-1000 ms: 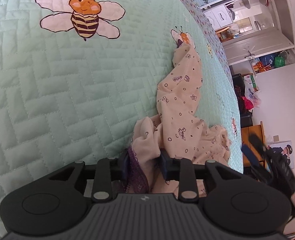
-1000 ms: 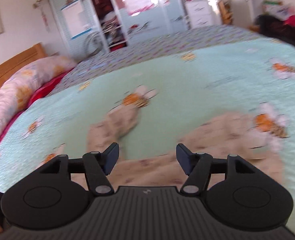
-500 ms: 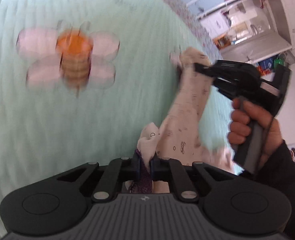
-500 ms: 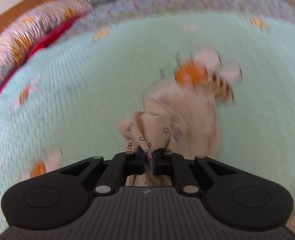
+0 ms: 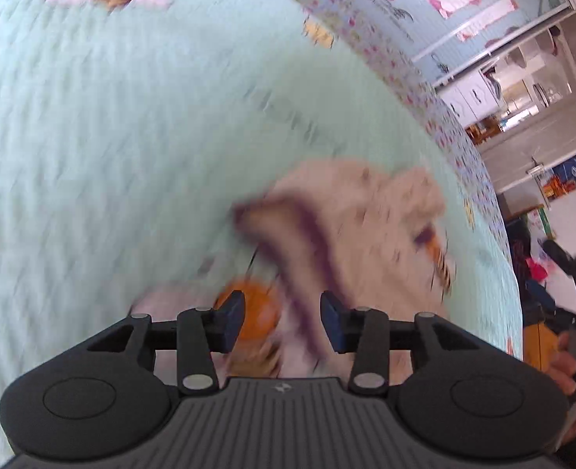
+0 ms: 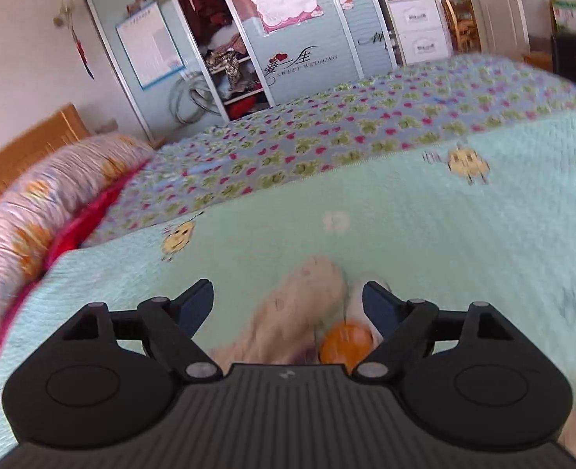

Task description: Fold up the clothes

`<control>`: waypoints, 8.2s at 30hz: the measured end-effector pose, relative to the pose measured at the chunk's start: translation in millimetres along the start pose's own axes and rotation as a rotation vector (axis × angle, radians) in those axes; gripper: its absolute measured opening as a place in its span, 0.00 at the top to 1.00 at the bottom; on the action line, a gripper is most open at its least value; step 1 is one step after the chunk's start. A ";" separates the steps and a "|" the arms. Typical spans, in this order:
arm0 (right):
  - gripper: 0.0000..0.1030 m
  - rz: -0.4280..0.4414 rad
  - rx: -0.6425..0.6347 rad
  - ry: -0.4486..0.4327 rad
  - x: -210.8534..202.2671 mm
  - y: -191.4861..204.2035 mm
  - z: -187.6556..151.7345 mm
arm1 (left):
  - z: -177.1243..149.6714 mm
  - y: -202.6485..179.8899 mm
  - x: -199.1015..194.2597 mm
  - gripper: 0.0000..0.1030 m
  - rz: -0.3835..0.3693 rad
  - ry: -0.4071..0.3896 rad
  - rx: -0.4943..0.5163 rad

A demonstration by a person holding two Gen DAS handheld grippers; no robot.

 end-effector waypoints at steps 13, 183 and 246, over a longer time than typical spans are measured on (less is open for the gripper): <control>0.17 0.122 0.231 0.054 -196.0 -68.6 -234.8 | -124.0 -7.4 -8.8 0.49 -0.101 0.078 -0.089; 0.40 -0.150 0.312 0.086 -88.5 -208.6 -106.5 | 25.2 -2.8 24.2 0.60 0.010 0.018 -0.089; 0.25 0.245 -0.527 0.099 -52.7 48.4 -99.4 | -211.6 22.8 -125.4 0.59 -0.021 -0.015 -0.035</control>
Point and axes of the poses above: each gripper's, at about its wrist camera, not at the fingertips, and x roughly the way its jaws point, y to its left, z to its top, the point moved 1 cm from there along x, roughly the way its jaws point, and after that the axes turned 7 degrees about y, right-handed, at the moved point
